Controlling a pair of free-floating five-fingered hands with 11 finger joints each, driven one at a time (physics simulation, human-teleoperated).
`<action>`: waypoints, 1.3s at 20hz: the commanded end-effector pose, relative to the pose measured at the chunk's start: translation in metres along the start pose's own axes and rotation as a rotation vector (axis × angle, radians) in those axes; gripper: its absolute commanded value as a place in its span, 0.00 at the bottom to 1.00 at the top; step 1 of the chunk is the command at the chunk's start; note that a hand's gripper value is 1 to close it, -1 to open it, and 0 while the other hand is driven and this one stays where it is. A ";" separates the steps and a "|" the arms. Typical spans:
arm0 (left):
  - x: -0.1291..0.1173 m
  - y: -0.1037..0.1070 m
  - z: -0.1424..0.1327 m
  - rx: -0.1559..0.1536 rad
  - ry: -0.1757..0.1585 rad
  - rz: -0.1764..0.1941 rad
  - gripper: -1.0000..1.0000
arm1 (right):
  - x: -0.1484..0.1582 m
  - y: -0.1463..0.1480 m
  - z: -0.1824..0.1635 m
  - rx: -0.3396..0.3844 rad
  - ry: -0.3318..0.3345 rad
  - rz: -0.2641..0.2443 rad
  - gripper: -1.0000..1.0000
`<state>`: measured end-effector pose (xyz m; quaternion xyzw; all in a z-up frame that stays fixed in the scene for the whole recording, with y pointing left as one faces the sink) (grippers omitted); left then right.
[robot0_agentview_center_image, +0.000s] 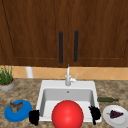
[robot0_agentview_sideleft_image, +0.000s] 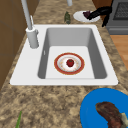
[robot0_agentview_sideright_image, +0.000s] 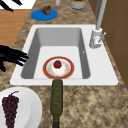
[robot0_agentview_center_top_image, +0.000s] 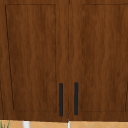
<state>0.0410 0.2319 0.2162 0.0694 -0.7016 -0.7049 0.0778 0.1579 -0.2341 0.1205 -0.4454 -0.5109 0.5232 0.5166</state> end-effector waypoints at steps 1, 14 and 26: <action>0.000 0.000 0.000 0.000 0.000 0.000 0.50 | 0.003 -0.012 0.001 -0.083 0.089 -0.061 0.00; 0.000 0.000 0.000 0.005 0.004 -0.007 0.50 | 0.009 -0.022 0.002 -0.173 0.255 -0.201 0.00; -0.001 0.000 0.000 0.006 0.005 -0.009 0.50 | 0.022 -0.014 0.001 -0.169 0.360 -0.362 0.00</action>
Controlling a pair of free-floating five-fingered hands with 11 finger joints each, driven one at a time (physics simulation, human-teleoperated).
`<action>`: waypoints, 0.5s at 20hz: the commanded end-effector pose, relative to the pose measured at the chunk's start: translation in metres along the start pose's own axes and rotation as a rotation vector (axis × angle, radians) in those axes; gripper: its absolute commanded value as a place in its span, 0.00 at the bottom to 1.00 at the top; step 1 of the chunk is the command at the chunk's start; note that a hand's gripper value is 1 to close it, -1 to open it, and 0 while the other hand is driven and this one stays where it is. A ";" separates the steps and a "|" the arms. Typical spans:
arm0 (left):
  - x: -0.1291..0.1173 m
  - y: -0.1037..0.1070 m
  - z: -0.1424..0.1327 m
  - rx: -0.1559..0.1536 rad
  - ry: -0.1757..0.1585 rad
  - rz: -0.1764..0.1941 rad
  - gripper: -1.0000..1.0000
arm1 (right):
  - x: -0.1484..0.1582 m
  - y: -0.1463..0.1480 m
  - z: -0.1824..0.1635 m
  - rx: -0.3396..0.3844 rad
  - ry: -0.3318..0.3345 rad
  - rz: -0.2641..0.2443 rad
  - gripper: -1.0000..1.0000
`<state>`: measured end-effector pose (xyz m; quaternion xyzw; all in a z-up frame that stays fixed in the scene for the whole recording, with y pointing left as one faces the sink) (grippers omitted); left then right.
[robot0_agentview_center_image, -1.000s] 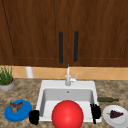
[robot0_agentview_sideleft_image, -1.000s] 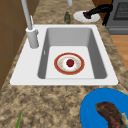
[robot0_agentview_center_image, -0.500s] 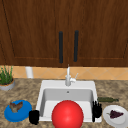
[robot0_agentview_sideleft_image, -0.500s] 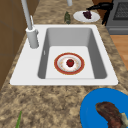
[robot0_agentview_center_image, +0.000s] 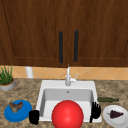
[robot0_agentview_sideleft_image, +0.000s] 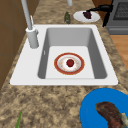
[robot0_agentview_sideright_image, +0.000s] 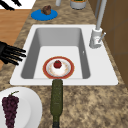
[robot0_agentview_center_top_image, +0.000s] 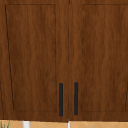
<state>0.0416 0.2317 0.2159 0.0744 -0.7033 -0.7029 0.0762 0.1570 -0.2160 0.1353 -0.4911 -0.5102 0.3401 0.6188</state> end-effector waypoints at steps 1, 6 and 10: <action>0.000 0.000 0.000 0.000 0.000 0.000 0.50 | 0.003 -0.002 0.001 -0.039 0.063 -0.123 0.00; 0.000 0.000 0.000 0.000 0.000 0.000 0.50 | 0.001 -0.002 0.004 0.007 0.015 -0.035 0.00; 0.000 0.000 0.000 0.000 0.000 0.000 0.50 | 0.019 -0.018 0.019 -0.032 0.079 -0.107 0.00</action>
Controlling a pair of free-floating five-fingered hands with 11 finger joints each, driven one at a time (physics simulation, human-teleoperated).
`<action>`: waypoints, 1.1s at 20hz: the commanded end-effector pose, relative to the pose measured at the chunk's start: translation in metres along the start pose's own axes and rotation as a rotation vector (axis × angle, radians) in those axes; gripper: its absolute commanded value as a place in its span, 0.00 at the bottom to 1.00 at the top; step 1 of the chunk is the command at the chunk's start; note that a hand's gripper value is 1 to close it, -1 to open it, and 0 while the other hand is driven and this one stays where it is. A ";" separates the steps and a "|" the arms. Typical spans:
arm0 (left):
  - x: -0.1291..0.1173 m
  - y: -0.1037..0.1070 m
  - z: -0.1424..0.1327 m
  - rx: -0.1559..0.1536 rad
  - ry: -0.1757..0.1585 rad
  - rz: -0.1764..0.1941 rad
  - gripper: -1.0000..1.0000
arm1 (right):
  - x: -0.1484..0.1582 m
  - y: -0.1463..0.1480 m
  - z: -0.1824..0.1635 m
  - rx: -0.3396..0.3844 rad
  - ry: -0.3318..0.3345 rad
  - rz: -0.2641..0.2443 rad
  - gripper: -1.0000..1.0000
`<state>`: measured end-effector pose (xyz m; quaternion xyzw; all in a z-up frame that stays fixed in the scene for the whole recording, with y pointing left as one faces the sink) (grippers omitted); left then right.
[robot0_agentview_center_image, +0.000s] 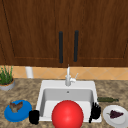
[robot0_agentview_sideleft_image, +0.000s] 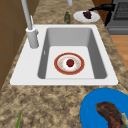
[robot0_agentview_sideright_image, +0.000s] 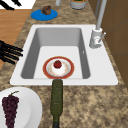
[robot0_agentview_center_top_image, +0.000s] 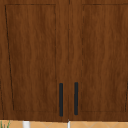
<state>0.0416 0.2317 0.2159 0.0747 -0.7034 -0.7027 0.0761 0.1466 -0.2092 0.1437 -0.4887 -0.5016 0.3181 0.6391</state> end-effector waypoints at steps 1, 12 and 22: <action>0.000 0.000 0.000 0.000 0.000 0.000 0.50 | 0.015 -0.013 0.011 -0.040 0.042 -0.077 0.00; 0.000 0.000 0.000 0.000 0.000 0.000 0.50 | 0.055 -0.042 0.044 -0.064 0.134 -0.121 0.00; 0.000 0.000 0.000 0.000 0.000 0.000 0.50 | 0.087 -0.056 0.066 -0.089 0.183 -0.213 0.00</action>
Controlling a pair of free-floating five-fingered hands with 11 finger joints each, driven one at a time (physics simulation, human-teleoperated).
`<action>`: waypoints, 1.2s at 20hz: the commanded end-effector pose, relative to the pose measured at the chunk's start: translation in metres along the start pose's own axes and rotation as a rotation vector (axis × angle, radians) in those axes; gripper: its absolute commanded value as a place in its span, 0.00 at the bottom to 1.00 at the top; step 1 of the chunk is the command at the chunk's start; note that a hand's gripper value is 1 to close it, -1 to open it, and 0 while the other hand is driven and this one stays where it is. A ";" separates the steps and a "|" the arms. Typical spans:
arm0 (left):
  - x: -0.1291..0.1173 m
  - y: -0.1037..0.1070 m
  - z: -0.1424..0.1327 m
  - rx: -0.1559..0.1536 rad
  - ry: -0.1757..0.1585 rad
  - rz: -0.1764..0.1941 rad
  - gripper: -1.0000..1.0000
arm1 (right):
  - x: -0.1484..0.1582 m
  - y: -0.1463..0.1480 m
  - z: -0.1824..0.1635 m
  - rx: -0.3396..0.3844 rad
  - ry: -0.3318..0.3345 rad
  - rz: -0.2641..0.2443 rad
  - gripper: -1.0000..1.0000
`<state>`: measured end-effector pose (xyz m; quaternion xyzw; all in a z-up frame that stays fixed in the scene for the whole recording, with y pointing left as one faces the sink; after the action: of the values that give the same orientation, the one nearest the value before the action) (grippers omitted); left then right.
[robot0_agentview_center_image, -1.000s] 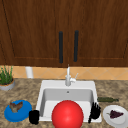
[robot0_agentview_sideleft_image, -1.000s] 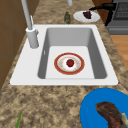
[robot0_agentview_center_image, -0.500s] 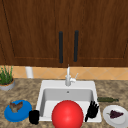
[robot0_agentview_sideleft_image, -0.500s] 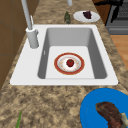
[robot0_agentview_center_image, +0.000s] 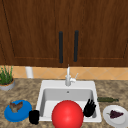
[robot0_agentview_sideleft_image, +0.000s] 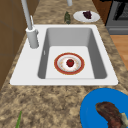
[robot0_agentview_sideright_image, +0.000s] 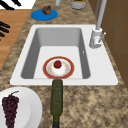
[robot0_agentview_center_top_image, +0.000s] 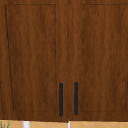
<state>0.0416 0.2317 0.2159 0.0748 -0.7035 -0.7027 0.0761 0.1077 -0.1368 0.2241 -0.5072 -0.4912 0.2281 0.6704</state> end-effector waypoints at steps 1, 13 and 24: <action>0.000 0.000 0.000 0.000 0.000 0.000 0.50 | 0.009 0.001 0.007 -0.003 0.044 -0.121 0.00; 0.000 0.000 0.000 0.000 0.000 0.000 0.50 | 0.034 -0.003 0.011 -0.065 0.104 -0.274 0.00; 0.000 0.000 0.000 0.000 0.000 0.000 0.50 | 0.052 -0.018 0.009 -0.130 0.193 -0.389 0.00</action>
<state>0.0416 0.2317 0.2159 0.0748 -0.7035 -0.7027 0.0761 0.1155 -0.0993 0.2547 -0.4749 -0.5197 0.0671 0.7070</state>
